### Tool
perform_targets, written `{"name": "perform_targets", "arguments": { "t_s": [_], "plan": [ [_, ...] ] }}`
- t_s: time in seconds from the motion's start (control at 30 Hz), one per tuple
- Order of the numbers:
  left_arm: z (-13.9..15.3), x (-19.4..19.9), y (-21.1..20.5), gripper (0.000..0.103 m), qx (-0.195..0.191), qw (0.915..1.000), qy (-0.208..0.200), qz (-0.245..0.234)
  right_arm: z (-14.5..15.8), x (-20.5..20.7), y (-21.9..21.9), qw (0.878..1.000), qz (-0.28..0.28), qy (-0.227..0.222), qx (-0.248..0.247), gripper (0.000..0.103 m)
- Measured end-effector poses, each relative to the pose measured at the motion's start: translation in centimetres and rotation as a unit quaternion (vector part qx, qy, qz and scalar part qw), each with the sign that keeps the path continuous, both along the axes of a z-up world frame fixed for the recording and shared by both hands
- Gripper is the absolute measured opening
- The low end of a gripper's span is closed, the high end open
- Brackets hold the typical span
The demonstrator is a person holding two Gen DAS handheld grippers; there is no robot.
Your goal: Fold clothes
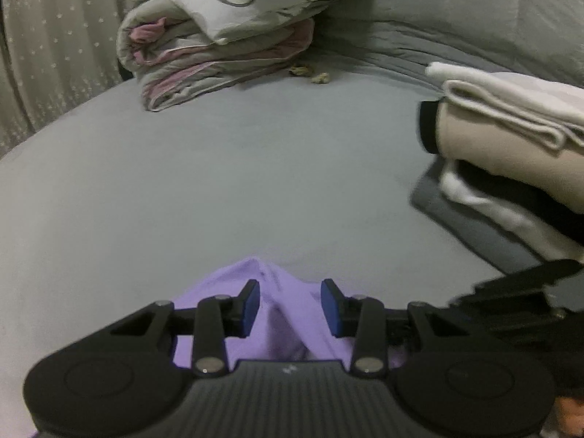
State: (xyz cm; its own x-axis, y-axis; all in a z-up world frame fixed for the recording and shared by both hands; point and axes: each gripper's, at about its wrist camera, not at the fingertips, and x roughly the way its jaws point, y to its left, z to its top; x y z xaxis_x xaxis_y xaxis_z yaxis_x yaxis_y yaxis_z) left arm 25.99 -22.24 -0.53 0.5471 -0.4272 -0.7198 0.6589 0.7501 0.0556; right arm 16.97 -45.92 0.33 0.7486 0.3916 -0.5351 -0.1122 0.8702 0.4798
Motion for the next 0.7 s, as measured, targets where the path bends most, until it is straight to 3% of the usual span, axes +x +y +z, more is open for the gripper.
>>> {"name": "perform_targets", "arguments": {
  "t_s": [0.13,0.4,0.47,0.6,0.7],
  "plan": [
    [-0.1,-0.5,0.1,0.026,-0.012,0.9994,0.031,-0.011,-0.3,-0.2,-0.4,1.0,-0.003,0.008,0.002,0.002],
    [-1.9,0.8,-0.5,0.024,-0.036,0.9953,0.089,0.012,-0.6,-0.6,-0.3,1.0,0.008,0.017,-0.014,0.002],
    [-2.6,0.9,-0.9,0.024,-0.018,0.9962,0.083,0.02,-0.7,-0.7,-0.3,1.0,0.006,0.018,-0.019,0.002],
    [-3.2,0.2,-1.0,0.022,0.043,0.9981,0.02,0.039,-0.8,-0.9,-0.5,0.999,0.006,0.019,-0.025,0.002],
    [-2.9,0.2,-0.1,0.022,0.056,0.9966,0.007,0.06,-0.8,-0.9,-0.7,0.999,0.006,0.02,-0.029,0.002]
  ]
}}
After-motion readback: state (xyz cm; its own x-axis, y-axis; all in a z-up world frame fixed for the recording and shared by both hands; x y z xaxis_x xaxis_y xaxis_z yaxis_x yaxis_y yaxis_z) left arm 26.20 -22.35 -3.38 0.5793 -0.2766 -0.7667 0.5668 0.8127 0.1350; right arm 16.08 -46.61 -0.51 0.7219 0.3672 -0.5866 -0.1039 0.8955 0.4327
